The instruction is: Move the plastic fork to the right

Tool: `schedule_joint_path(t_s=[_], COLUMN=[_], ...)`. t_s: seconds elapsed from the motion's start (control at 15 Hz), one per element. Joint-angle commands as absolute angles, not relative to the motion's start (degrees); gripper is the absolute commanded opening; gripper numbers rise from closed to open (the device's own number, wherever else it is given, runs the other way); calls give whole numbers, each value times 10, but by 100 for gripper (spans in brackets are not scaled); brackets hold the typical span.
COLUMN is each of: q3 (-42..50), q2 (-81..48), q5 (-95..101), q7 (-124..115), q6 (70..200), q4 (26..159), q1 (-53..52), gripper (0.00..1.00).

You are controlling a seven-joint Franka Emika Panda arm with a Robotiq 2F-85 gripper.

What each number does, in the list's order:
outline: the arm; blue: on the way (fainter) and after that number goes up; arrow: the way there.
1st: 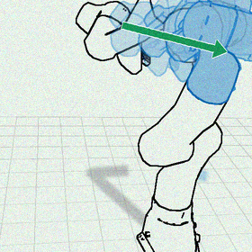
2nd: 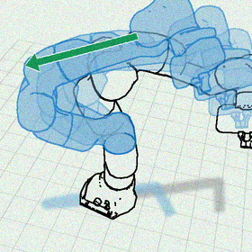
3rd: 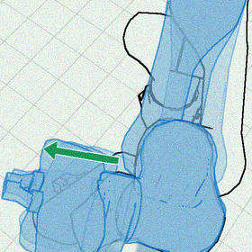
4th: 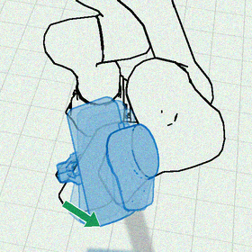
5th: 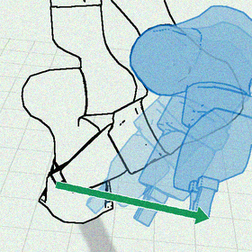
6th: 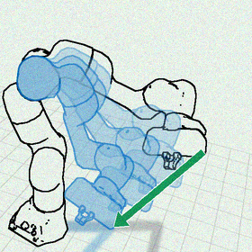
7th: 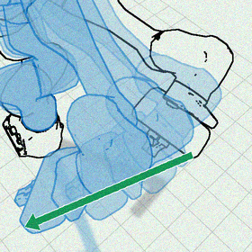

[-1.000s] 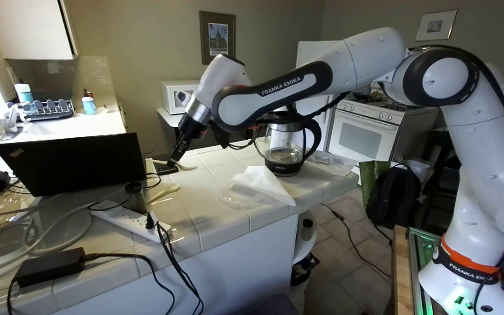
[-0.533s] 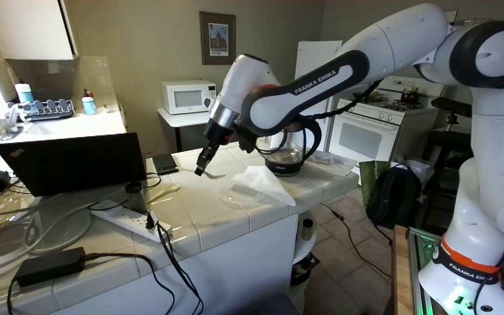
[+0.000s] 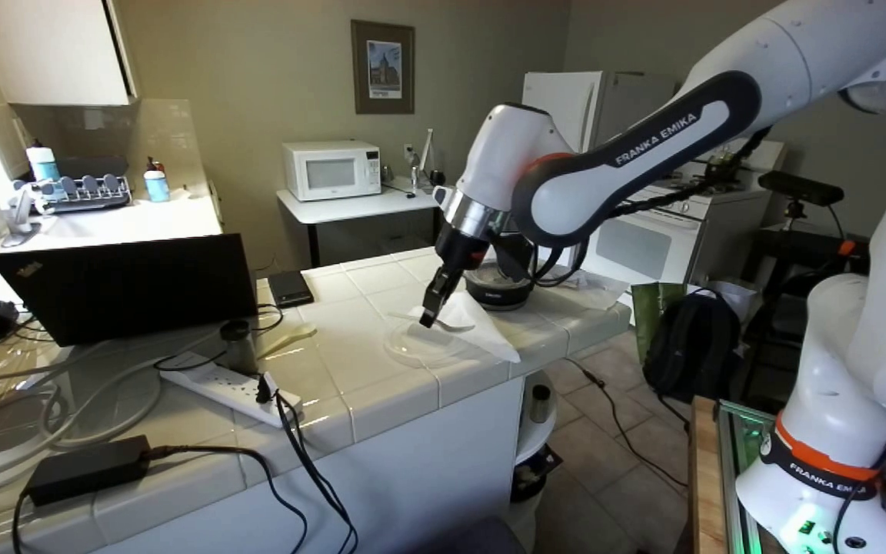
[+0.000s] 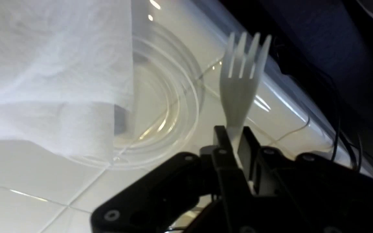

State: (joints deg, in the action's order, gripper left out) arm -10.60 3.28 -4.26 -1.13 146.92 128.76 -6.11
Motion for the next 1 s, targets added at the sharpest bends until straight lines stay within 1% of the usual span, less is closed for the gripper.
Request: schedule_joint_path(t_s=[0.0, 0.2, 0.47, 0.53, 0.6, 0.93], q3=[-84, -60, -24, -19, -5, 53], q2=[154, 239, 356, 325, 353, 431], q5=[-88, -97, -70, -52, -51, -8], q7=[-31, -34, -40, -52, -45, -23], q6=[1475, 1463, 1439, 1396, 1385, 1239], q4=[1431, 1525, 1640, 1575, 1592, 1570], q1=[-66, -61, -29, -4, 7, 94], gripper=[3, 3, 3, 3, 3, 3])
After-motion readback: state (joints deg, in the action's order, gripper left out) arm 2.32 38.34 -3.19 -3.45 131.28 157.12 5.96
